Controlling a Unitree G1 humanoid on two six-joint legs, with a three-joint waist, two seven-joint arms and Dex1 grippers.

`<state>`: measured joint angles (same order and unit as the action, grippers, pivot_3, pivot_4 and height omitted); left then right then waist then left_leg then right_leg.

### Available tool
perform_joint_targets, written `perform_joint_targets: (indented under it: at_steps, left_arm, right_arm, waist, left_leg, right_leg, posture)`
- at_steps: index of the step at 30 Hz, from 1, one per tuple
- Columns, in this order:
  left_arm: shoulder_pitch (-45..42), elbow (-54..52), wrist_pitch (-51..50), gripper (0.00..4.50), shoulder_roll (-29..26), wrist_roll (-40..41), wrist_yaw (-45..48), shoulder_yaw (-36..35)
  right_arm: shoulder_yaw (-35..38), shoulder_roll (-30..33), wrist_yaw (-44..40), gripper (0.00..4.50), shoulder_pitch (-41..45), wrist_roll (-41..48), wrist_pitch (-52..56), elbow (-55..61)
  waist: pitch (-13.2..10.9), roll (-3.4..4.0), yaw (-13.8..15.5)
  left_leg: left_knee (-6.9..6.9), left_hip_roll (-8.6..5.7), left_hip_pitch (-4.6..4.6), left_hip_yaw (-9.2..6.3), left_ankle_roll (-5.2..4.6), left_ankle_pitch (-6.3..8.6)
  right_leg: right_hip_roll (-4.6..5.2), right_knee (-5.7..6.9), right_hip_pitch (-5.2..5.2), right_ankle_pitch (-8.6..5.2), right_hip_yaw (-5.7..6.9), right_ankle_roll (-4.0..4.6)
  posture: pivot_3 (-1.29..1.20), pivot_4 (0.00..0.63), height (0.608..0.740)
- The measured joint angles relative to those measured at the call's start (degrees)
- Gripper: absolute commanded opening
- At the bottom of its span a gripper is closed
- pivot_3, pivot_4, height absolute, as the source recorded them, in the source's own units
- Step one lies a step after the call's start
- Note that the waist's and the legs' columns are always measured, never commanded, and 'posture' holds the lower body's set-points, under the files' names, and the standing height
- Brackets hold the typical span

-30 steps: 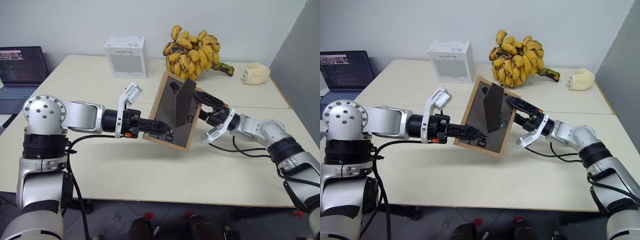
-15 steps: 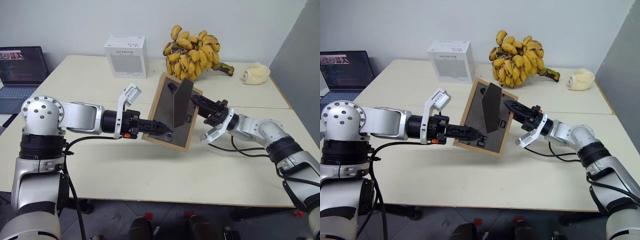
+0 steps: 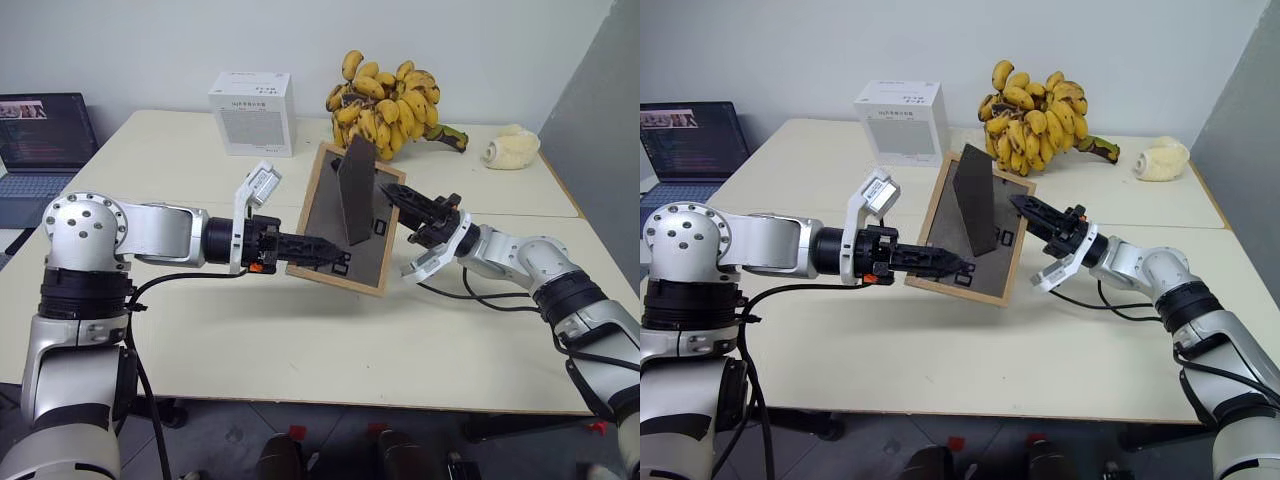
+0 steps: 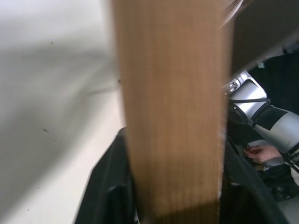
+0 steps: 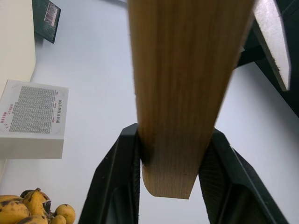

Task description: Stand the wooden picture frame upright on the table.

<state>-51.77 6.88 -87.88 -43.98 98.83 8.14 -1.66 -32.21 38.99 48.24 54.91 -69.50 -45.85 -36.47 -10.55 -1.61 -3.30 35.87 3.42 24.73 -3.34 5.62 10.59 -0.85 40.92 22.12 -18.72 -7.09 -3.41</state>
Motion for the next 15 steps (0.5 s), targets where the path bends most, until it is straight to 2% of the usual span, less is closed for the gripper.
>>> perform_joint_targets:
  at_steps: [4,7,11,15]
  left_arm:
    - [1.55,-5.1,2.16,2.64,-0.8,-4.55,2.17,-0.3]
    - [8.45,-16.86,10.99,2.64,-4.64,-14.8,13.08,-3.25]
    - [18.15,-25.19,24.45,2.64,-8.05,-26.53,25.41,-8.6]
    - [26.89,-30.46,27.71,2.64,-8.76,-27.87,26.24,-17.01]
  right_arm:
    - [-0.67,-0.2,-0.8,1.43,0.16,-0.07,-0.8,0.02]
    - [-0.77,-0.53,-1.86,1.43,0.62,1.15,-2.66,-0.11]
    - [-0.79,-1.22,-2.27,1.43,2.68,1.75,-4.35,0.4]
    - [-1.74,-3.79,-4.74,1.43,4.36,3.3,-6.48,-0.74]
  waist:
    - [0.0,0.0,0.0]
    - [-0.01,0.02,-0.47]
    - [-0.01,0.02,-0.8]
    - [-0.02,0.01,-1.09]
  left_leg:
    - [0.0,0.0,0.0,0.01,0.0,0.0]
    - [-0.08,0.04,0.0,0.07,0.02,-0.01]
    - [-0.05,0.07,-0.01,0.04,0.01,0.0]
    - [-0.01,0.05,0.0,0.02,-0.01,0.01]
  right_leg:
    - [0.0,-0.01,0.0,0.0,-0.01,0.0]
    - [-0.01,-0.03,0.04,0.0,-0.03,0.01]
    - [-0.02,0.01,0.02,-0.02,0.01,0.05]
    - [0.01,-0.01,-0.02,-0.02,0.01,0.05]
  posture:
    - [0.0,0.15,0.74]
    - [0.0,0.15,0.74]
    - [0.0,0.15,0.74]
    - [0.0,0.15,0.74]
